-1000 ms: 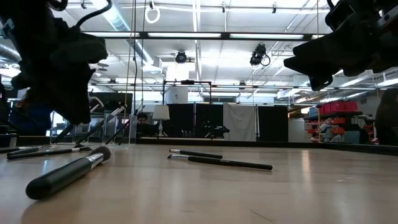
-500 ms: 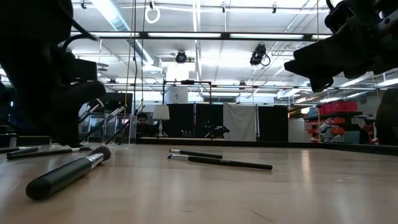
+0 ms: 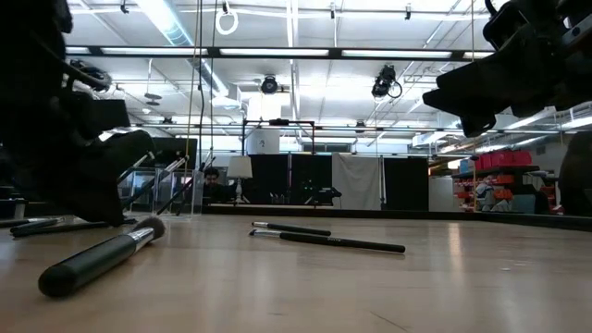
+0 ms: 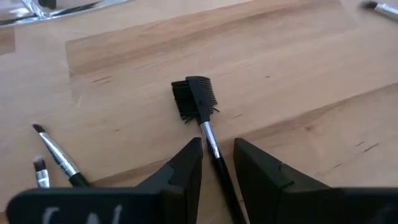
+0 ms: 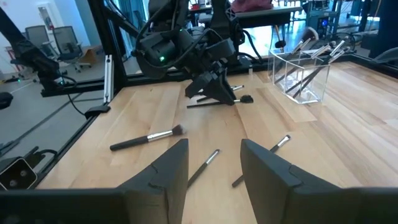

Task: Put items in baskets/containers
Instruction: Put the eye groomer brush into the transparent organizer

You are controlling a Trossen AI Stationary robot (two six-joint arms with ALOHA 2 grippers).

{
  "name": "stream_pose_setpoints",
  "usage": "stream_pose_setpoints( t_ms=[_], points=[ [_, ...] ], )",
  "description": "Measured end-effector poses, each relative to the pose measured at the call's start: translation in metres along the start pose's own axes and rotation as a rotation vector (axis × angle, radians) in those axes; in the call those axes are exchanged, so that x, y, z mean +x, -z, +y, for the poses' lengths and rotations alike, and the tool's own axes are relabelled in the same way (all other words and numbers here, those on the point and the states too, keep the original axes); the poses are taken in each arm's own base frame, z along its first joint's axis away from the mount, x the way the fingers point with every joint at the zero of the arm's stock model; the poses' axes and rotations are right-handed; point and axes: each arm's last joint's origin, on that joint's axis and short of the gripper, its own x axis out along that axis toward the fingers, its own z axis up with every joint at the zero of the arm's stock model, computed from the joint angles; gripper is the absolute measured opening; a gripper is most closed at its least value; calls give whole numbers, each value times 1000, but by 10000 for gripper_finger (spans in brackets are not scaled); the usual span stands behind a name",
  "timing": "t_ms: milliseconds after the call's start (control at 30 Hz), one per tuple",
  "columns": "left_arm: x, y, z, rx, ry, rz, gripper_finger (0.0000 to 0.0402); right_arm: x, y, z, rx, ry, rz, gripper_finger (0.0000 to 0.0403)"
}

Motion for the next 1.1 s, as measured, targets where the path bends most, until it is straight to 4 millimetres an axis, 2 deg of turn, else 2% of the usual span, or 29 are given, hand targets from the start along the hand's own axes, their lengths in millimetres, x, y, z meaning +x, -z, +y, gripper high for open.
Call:
stream_pose_setpoints(
  t_ms=[233, 600, 867, 1100],
  points=[
    [-6, 10, 5, 50, 35, -3, 99, 0, 0, 0, 0, 0, -1, 150],
    [-7, 13, 5, 181, 51, -7, 12, 0, 0, 0, 0, 0, -1, 150],
    [-10, 12, -2, 194, 86, -57, 11, 0, 0, 0, 1, 0, -1, 150],
    [-17, 11, -17, 183, 157, -106, 8, 0, 0, 0, 2, -1, -3, 150]
  ],
)
